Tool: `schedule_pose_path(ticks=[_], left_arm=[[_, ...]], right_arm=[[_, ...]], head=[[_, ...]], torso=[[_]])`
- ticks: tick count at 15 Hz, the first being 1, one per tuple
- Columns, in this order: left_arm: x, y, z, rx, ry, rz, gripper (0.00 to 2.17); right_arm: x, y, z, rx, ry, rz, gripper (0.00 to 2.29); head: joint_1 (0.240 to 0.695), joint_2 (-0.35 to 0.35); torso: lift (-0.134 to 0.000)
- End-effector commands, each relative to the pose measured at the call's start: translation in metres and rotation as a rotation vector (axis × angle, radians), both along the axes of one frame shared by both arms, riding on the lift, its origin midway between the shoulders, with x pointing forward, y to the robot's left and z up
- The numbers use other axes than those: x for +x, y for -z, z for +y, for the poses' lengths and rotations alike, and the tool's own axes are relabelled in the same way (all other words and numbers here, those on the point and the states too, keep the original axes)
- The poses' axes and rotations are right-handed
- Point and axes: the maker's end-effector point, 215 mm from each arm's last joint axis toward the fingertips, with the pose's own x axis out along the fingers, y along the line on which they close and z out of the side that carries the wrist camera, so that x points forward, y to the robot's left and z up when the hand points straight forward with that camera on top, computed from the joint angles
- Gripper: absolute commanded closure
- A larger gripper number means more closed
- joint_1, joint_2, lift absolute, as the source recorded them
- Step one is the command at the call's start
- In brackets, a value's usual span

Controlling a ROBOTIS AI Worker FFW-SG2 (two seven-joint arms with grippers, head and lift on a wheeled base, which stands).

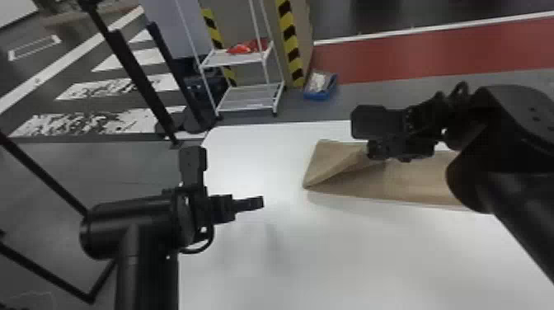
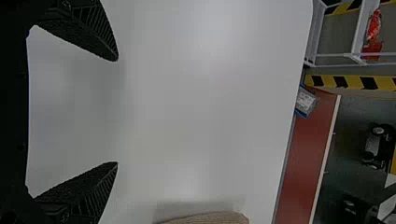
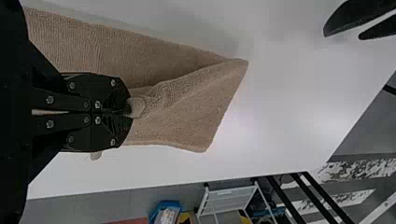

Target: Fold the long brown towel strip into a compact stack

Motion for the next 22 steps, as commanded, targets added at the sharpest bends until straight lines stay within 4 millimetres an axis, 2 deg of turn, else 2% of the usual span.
schedule_pose_path(ticks=[1, 2, 4, 7, 10, 15, 18, 19, 20, 21, 22], left_arm=[[0.000, -0.001, 0.004, 0.009, 0.001, 0.001, 0.09], [0.001, -0.002, 0.002, 0.005, 0.003, -0.001, 0.09], [0.001, -0.002, 0.002, 0.003, 0.005, -0.004, 0.09], [0.001, 0.000, 0.003, 0.003, 0.010, 0.000, 0.08], [-0.002, 0.001, 0.006, 0.002, 0.014, 0.004, 0.09], [-0.007, 0.000, 0.008, -0.012, 0.015, -0.004, 0.08], [-0.011, -0.003, 0.009, -0.007, 0.016, -0.006, 0.08], [-0.012, -0.002, 0.008, -0.005, 0.018, -0.006, 0.08], [-0.013, -0.003, 0.007, -0.004, 0.020, -0.005, 0.08], [-0.015, -0.001, 0.006, -0.006, 0.020, -0.001, 0.08], [-0.017, 0.001, 0.008, -0.004, 0.020, 0.000, 0.08]], right_arm=[[-0.001, -0.005, -0.004, 0.016, 0.005, 0.007, 1.38], [-0.009, 0.012, -0.005, -0.002, -0.006, 0.030, 1.38], [-0.015, 0.019, -0.007, -0.012, -0.012, 0.053, 1.38], [-0.010, 0.009, -0.015, 0.004, 0.004, 0.057, 1.38], [-0.024, 0.017, -0.015, 0.001, -0.005, 0.087, 1.38], [-0.039, -0.003, -0.022, 0.043, -0.002, 0.058, 1.38], [-0.053, 0.011, -0.031, 0.031, 0.006, 0.078, 1.34], [-0.058, 0.018, -0.031, 0.025, 0.005, 0.088, 0.93], [-0.059, 0.021, -0.031, 0.027, 0.006, 0.091, 0.39], [-0.059, 0.021, -0.031, 0.026, 0.008, 0.089, 0.16], [-0.059, 0.022, -0.032, 0.023, 0.010, 0.087, 0.09]], head=[[0.695, 0.350], [0.695, 0.350], [0.695, 0.350], [0.695, 0.350], [0.695, 0.350], [0.695, 0.350], [0.695, 0.350], [0.695, 0.350], [0.695, 0.350], [0.695, 0.350], [0.695, 0.350]], torso=[[-0.123], [-0.123], [-0.123], [-0.123], [-0.123], [-0.123], [-0.123], [-0.123], [-0.123], [-0.123], [-0.123]])
